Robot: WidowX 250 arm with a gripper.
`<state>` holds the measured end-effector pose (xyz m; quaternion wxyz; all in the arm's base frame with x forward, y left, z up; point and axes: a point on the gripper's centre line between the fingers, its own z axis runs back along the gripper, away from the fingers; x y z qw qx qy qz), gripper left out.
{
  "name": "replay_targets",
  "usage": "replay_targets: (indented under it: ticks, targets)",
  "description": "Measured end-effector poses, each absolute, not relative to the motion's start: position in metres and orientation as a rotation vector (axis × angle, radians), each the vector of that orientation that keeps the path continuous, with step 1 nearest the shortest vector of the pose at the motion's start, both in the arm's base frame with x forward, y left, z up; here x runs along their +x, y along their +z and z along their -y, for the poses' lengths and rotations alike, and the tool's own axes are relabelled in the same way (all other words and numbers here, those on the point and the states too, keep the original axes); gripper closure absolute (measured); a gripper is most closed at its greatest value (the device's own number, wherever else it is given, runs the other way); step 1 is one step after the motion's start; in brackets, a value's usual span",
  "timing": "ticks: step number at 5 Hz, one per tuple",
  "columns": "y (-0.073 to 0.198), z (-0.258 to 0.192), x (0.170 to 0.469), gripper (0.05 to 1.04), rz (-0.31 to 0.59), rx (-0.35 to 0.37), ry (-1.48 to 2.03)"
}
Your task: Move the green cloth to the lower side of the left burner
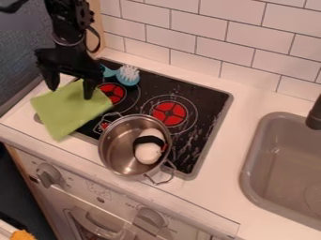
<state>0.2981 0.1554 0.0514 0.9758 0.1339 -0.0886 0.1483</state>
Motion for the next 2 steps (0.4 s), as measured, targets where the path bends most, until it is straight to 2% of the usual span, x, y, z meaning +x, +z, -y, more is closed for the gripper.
replay_targets:
  ticks: [2]
  targets:
    - [0.098, -0.148, 0.299, 0.083, 0.275, 0.25, 0.274]
